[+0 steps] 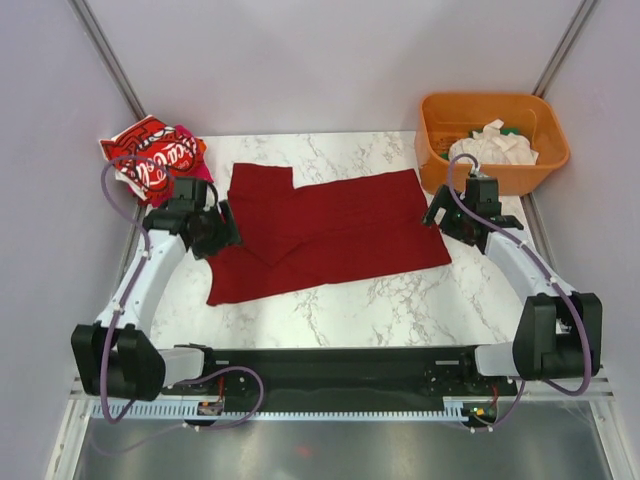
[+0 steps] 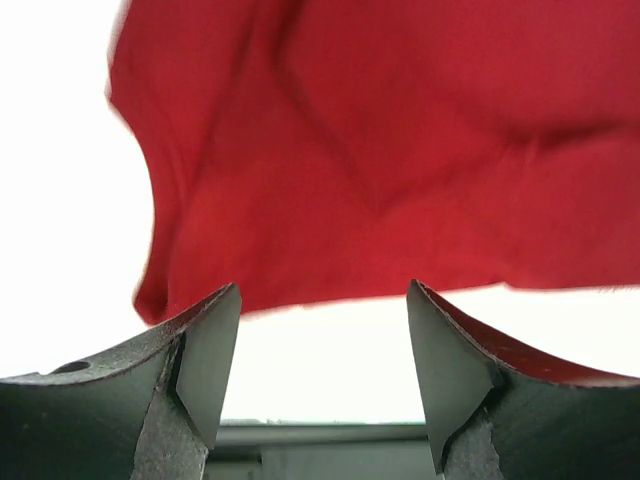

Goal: Fold and stack the t-shirts
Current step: Fold the tshirt

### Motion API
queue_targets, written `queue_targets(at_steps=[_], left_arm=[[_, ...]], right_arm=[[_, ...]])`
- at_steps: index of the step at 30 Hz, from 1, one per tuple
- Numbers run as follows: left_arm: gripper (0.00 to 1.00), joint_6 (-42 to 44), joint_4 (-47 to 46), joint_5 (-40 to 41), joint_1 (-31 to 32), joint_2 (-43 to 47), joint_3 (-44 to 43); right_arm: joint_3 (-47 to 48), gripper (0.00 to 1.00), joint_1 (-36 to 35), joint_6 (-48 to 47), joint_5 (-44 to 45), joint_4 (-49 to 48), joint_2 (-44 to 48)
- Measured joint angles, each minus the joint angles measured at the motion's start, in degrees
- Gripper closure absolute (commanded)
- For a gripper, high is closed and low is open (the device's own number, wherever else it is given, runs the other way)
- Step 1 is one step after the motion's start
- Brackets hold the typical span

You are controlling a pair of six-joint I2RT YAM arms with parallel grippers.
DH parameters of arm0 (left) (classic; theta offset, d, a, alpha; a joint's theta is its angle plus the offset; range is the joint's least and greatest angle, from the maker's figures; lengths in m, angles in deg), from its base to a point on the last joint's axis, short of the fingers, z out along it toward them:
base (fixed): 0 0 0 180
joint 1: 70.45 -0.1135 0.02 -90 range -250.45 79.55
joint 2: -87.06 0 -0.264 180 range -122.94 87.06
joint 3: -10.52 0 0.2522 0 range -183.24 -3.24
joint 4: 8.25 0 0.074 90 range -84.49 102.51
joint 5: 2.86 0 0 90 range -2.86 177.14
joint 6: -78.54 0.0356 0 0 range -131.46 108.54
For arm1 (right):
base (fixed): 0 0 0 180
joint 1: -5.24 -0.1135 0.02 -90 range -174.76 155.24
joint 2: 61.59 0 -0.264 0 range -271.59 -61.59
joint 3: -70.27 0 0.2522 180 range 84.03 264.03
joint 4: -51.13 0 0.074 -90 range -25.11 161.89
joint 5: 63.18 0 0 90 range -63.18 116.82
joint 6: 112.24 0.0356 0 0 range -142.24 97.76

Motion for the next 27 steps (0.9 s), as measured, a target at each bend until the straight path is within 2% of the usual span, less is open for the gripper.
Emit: queue_targets(at_steps=[3,7,8,18,23,24,26,27], left_arm=[[0.25,-2.29,-0.79,-1.99,-0.02,6.08,10.54],[0.23,-4.74,-1.11,-2.14,-0.09,6.23,18.78],[0.08,-5.38,-1.14,-2.08,-0.09,6.21,19.56],[0.06,-13.84,-4.81,2.54,-0.28,3.34,22.62],[0.08,-17.14,-7.45,5.51,-0.74,2.19,27.08],[0.11,-17.62,-8.02,6.03,-0.85,2.12,27.74],[0.2,-18.36,-9.14,6.43,-0.92,1.86,28.72],[0.33,-18.6,-9.9,6.75,-0.94,1.75,29.31]], right_arm=[[-5.92,0.02,0.02,-0.09,-2.78,0.39,-0.09],[-9.31,0.02,0.24,-0.15,-4.57,1.75,-0.48],[-9.33,0.02,0.35,-0.17,-4.85,1.64,-0.66],[-9.33,0.02,1.33,-0.17,-7.04,-0.04,-2.38],[-9.33,0.02,1.46,-0.15,-7.61,-0.9,-2.45],[-9.33,0.02,1.6,-0.13,-7.72,-1.07,-2.45],[-9.46,0.02,2.36,0.09,-8.0,-2.01,-2.45],[-9.7,0.02,2.97,0.55,-7.96,-2.64,-2.47]])
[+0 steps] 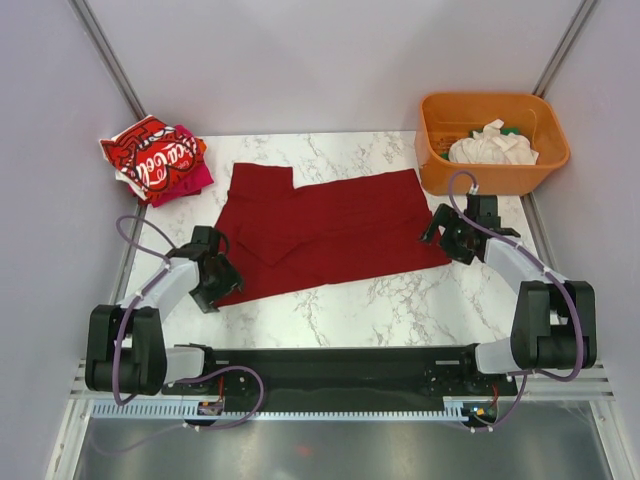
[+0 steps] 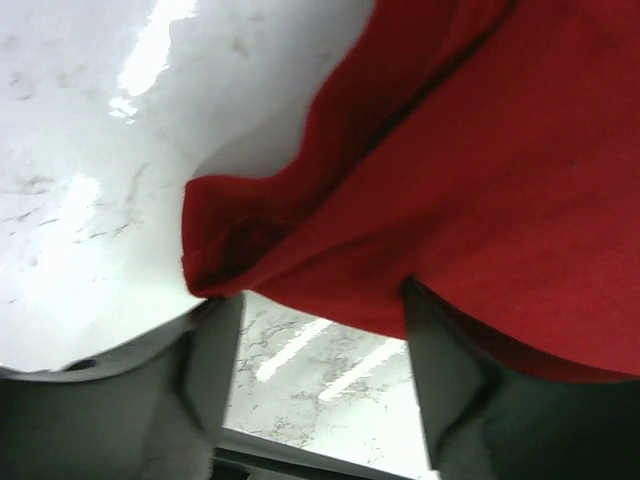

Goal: Fold and stack the t-shirts
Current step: Fold the tshirt

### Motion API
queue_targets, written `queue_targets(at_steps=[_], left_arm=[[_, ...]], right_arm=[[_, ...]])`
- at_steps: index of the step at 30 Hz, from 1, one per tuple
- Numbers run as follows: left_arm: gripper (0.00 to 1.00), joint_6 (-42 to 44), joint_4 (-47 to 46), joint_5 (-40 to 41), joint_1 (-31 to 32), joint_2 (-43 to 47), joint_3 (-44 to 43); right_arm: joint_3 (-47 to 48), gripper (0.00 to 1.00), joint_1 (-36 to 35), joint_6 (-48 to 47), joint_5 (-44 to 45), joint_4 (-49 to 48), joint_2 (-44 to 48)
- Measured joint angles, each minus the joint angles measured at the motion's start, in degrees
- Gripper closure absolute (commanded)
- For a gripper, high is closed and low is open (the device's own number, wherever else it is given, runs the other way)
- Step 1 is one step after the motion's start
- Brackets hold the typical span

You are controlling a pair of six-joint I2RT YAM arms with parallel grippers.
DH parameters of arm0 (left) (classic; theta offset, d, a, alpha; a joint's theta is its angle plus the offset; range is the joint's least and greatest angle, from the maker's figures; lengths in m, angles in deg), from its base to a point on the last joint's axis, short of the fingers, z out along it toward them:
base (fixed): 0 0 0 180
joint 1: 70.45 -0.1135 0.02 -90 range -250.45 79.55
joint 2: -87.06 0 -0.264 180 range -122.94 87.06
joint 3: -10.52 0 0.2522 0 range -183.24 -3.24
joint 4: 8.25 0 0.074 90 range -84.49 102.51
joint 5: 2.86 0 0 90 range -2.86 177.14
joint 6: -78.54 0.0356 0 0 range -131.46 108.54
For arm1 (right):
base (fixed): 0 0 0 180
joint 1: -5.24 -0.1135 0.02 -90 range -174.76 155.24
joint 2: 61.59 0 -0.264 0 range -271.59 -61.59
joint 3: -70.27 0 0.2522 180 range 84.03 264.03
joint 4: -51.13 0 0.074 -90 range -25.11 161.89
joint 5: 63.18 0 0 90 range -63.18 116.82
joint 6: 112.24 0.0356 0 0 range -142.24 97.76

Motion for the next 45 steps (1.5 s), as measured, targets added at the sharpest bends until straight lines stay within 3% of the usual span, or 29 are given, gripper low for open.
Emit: queue_targets(at_steps=[3,6,9,15,18,19,21,22,28,36,41,42,44,45], left_arm=[[0.63,-0.57,0.04,1.68,-0.17,0.59,0.9],[0.79,-1.11,-1.6,1.49,-0.42,1.09,1.29],[0.9,-1.27,-3.28,1.09,-0.52,1.11,1.38],[0.92,-1.36,-4.85,0.98,-1.09,0.87,1.44],[0.93,-1.36,-5.29,0.68,-1.38,0.79,1.44],[0.94,-1.33,-5.4,0.59,-1.51,0.79,1.44],[0.95,-1.33,-5.62,0.22,-2.01,0.79,1.44],[0.97,-1.33,-5.84,-0.13,-2.43,0.81,1.49],[0.98,-1.33,-5.95,-4.35,-6.58,3.45,2.75],[0.96,-2.49,-0.2,-10.6,-9.42,15.85,2.89],[0.86,-4.28,4.94,-13.05,-9.42,22.67,2.64],[0.77,-4.5,6.14,-13.51,-9.42,23.85,2.64],[0.67,-4.72,8.55,-14.47,-9.42,25.86,2.56],[0.48,-4.72,10.23,-14.82,-9.42,26.99,2.45]], right_arm=[[-1.33,0.04,1.22,1.53,0.17,-2.14,-0.57],[-3.1,0.06,1.51,3.19,0.22,-3.76,-2.38],[-4.61,0.11,1.53,4.33,0.92,-5.25,-2.03],[-9.88,0.32,1.75,4.85,2.64,-5.62,3.06],[-10.99,0.65,1.75,4.44,2.47,-5.57,3.43],[-11.56,0.81,1.77,4.28,2.34,-5.66,3.5],[-12.83,0.97,1.77,4.28,1.86,-5.62,3.87],[-13.33,1.0,1.77,4.39,1.66,-5.66,4.35],[-14.84,1.0,2.54,4.42,1.01,-2.91,9.81],[-14.73,1.0,4.17,5.62,2.62,6.36,20.26],[-14.56,1.0,4.42,7.67,2.71,12.17,23.71],[-14.53,0.99,4.42,7.98,2.71,13.46,24.68],[-14.34,0.76,4.42,8.68,2.75,16.09,26.67],[-14.03,0.63,4.46,9.16,2.82,17.75,27.89]])
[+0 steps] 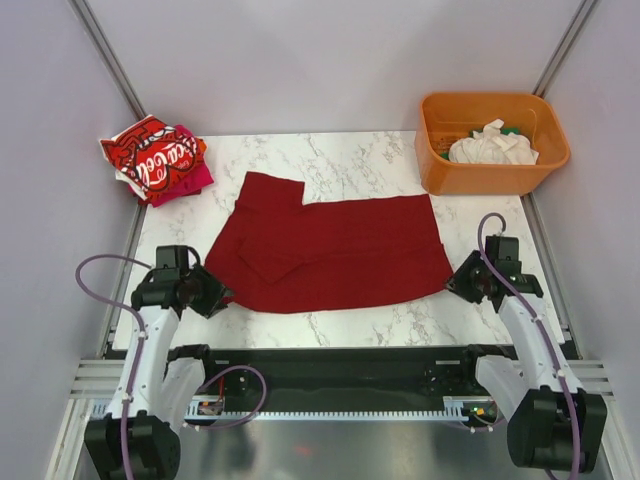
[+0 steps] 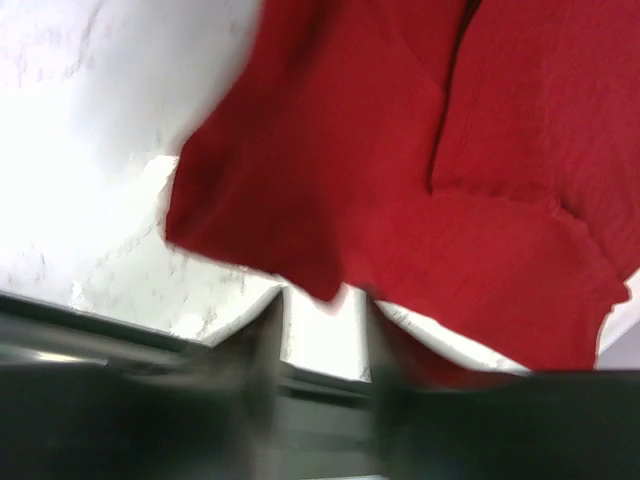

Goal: Fold and stack the t-shirts
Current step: Fold the tshirt

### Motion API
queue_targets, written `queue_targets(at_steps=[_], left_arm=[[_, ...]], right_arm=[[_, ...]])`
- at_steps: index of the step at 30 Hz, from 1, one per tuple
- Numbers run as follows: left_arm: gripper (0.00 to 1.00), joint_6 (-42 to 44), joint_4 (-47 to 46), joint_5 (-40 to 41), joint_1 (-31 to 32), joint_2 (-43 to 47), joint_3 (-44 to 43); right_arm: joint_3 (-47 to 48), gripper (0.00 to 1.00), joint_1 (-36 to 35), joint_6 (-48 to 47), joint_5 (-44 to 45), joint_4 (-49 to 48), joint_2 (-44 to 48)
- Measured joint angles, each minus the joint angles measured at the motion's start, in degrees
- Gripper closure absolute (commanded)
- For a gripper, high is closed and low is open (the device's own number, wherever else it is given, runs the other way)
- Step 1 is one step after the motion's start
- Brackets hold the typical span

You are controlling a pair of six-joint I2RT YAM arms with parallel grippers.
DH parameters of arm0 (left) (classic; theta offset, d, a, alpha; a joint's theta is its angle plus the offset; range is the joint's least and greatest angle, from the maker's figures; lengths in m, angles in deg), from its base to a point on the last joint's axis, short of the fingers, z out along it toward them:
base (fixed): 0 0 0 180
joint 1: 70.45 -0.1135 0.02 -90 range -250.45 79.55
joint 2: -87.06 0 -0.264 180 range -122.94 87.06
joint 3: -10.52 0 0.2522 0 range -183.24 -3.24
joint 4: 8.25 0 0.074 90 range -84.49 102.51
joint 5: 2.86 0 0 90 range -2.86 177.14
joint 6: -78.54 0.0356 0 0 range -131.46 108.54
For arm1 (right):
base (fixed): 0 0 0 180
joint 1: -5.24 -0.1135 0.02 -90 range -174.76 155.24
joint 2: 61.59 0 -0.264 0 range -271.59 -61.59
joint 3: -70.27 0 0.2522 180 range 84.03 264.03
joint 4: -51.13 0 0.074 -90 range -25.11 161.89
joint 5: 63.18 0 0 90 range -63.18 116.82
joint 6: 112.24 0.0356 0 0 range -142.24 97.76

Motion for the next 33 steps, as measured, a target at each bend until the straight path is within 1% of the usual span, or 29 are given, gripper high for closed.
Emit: queue_targets(at_steps=[1,2,3,4,6,8,10,12,15,17,20,23,24,27,30,33], left_arm=[[0.34,0.33,1.77,-0.35,0.0,1.31,-0.09],[0.15,0.48,3.58,-0.92,-0.02,2.86,-0.11],[0.04,0.92,5.33,-1.68,0.0,4.57,-0.11],[0.0,1.33,6.88,-2.69,0.0,6.36,-0.17],[0.0,1.79,9.53,-4.13,-0.02,8.79,-0.9],[0.0,3.26,11.98,-4.72,0.0,9.44,-4.15],[0.02,5.38,11.87,-4.72,0.0,7.28,-8.59],[0.04,8.0,9.49,-4.72,-0.02,2.69,-14.05],[0.06,12.07,3.87,-4.76,-0.02,-7.45,-21.62],[0.09,14.56,-1.29,-4.94,0.0,-16.5,-27.26],[0.1,17.33,-8.5,-4.94,0.0,-31.74,-35.93],[0.11,18.86,-12.92,-5.66,0.0,-47.45,-47.1],[0.12,19.15,-13.77,-5.95,0.0,-51.41,-50.16],[0.12,20.24,-15.39,-7.1,0.17,-64.83,-62.99],[0.12,21.29,-16.72,-8.39,0.48,-74.77,-73.55],[0.12,22.08,-17.55,-9.62,0.85,-82.42,-81.59]], right_arm=[[0.55,0.34,0.0,0.33,0.17,1.88,1.36],[1.16,0.14,0.0,0.81,0.35,3.41,2.67],[1.68,0.02,0.0,0.61,0.46,4.44,3.58],[2.58,0.02,0.0,0.94,0.48,5.81,4.79],[4.35,0.02,0.0,0.72,0.35,7.37,5.97],[6.51,0.02,0.0,0.5,0.42,7.98,5.95],[8.9,0.02,0.0,-0.26,-0.11,7.54,4.87],[11.1,0.02,0.0,-1.38,-1.33,5.4,2.69],[14.38,0.02,-0.02,-3.13,-4.42,1.7,-2.56],[16.65,0.02,-0.15,-4.63,-6.38,-0.37,-6.64],[18.14,0.02,-0.5,-6.47,-8.04,-2.25,-9.6],[18.16,0.02,-0.76,-7.67,-9.14,-2.93,-9.6],[18.16,0.02,-0.76,-7.89,-9.44,-3.1,-9.46],[18.16,0.02,-0.76,-8.55,-10.21,-3.1,-8.55],[18.14,0.02,-0.87,-8.79,-10.91,-3.06,-6.71],[18.1,0.02,-0.9,-8.81,-11.39,-3.02,-4.81]])
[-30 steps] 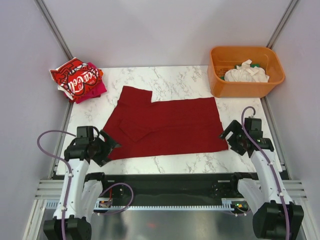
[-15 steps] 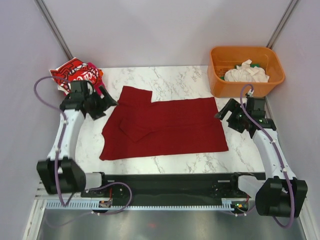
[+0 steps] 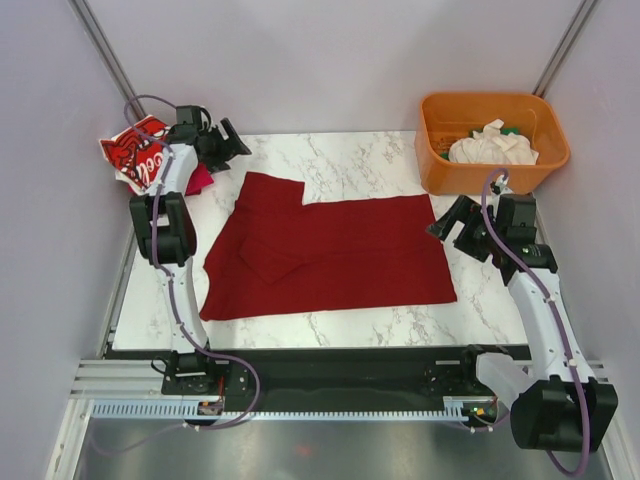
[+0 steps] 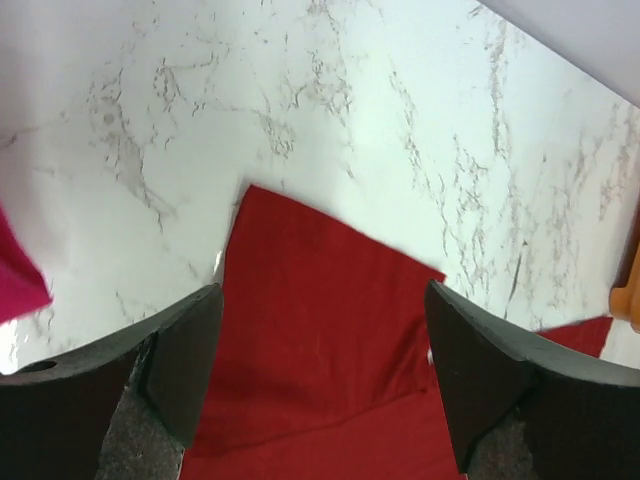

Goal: Fold and stack the t-shirts
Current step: Fold the tshirt

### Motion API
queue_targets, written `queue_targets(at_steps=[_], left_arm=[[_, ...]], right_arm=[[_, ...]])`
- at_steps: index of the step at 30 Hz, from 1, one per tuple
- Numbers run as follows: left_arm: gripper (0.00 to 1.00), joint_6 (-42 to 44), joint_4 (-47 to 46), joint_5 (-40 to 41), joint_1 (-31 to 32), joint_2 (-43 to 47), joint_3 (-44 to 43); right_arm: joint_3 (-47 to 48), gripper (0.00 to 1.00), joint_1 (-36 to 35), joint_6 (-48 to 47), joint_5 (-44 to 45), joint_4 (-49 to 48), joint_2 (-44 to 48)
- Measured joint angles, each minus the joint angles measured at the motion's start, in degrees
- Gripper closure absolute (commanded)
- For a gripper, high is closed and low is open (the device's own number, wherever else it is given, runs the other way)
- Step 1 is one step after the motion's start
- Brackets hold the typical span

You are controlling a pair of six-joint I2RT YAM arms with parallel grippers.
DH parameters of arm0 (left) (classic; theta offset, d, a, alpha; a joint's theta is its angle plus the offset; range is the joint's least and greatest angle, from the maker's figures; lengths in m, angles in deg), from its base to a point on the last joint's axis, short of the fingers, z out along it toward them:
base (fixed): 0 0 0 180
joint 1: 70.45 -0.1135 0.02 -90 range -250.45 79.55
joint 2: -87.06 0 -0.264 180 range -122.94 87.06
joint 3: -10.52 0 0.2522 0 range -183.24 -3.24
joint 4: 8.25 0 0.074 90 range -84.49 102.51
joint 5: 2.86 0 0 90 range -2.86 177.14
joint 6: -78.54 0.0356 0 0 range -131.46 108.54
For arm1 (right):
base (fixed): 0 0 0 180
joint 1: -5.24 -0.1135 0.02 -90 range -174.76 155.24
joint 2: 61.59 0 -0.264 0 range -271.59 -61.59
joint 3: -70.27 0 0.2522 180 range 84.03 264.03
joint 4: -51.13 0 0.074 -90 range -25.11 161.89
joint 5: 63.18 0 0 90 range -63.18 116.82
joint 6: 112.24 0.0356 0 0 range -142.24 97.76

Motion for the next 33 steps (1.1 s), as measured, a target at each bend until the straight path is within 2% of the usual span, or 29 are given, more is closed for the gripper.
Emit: queue_targets(at_steps=[3,8,12,15,28,30,32,33], left_arm=[[0.12,0.2,-0.37,-0.17,0.35,-6.12,-4.63],[0.13,-0.13,0.46,0.28,0.9,-11.93,-5.9],[0.14,-1.07,0.59,0.0,1.38,-12.76,-7.04],[0.18,-1.57,0.52,-0.31,2.03,-13.46,-7.74],[0.89,-4.87,0.37,-0.66,3.54,-15.76,-8.48],[0.98,-5.01,0.83,-0.39,3.54,-15.85,-8.66],[0.9,-4.92,1.16,-0.17,3.5,-15.87,-8.92],[0.75,-4.92,1.2,-0.04,3.5,-15.87,-9.03]], right_arm=[[0.0,0.02,-0.11,-0.02,-0.42,0.17,1.11],[0.0,0.02,-0.24,-0.09,-0.48,0.37,1.25],[0.0,0.02,-0.24,-0.55,-0.46,0.39,0.81],[-0.37,0.02,-0.24,-0.9,-0.42,0.37,0.39],[-3.15,0.02,-0.35,-1.73,0.68,0.33,-1.07],[-3.39,0.02,-0.35,-1.77,0.7,0.31,-1.07],[-3.41,0.02,-0.35,-1.99,0.68,0.26,-1.09],[-3.41,0.02,-0.35,-2.05,0.66,0.24,-1.09]])
